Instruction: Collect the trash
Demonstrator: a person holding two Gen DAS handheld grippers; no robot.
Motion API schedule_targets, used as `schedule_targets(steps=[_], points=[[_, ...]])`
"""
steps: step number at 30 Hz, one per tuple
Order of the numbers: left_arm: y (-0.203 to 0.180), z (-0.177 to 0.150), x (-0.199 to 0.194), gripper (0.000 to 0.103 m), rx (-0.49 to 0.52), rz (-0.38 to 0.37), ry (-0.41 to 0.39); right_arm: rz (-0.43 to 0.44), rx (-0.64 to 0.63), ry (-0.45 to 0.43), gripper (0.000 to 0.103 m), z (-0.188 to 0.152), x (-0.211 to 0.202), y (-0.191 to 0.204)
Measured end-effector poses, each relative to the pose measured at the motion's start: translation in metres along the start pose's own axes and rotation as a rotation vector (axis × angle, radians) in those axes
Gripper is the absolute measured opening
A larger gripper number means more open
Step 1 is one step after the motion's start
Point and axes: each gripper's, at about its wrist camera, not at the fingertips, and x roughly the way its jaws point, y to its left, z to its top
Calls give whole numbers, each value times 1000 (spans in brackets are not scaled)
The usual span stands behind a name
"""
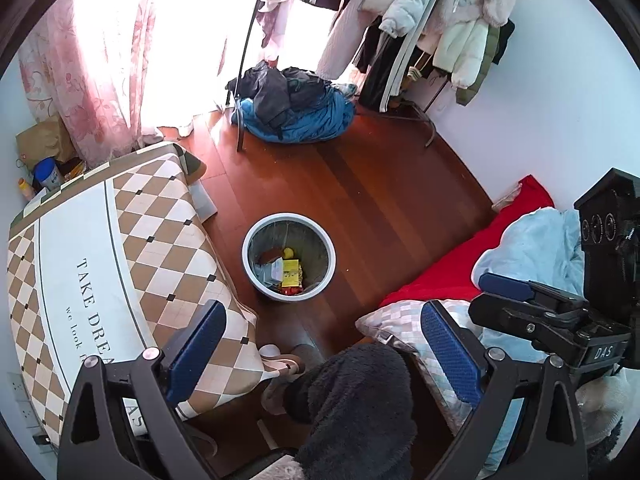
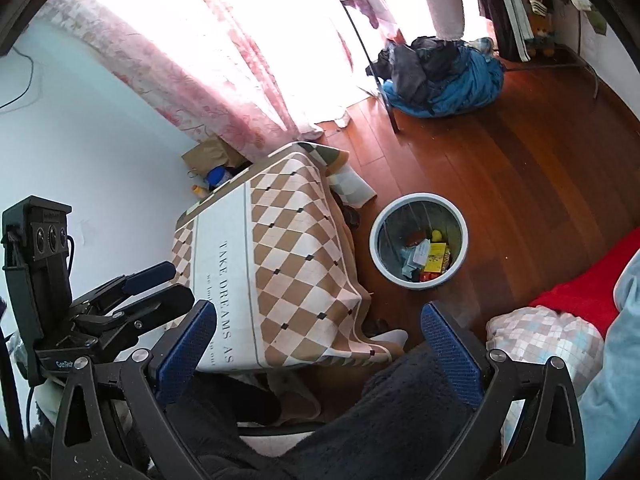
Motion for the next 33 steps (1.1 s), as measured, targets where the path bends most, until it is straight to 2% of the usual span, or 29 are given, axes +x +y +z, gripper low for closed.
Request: schedule_targets(steps=[8,33], points=[[3,-4,-14,100,3,-16,-10,1,-18,4,103,-2,-5,13],[12,-4,-29,103,-4,18,-46,-51,-25,9,103,-1,-15,11]])
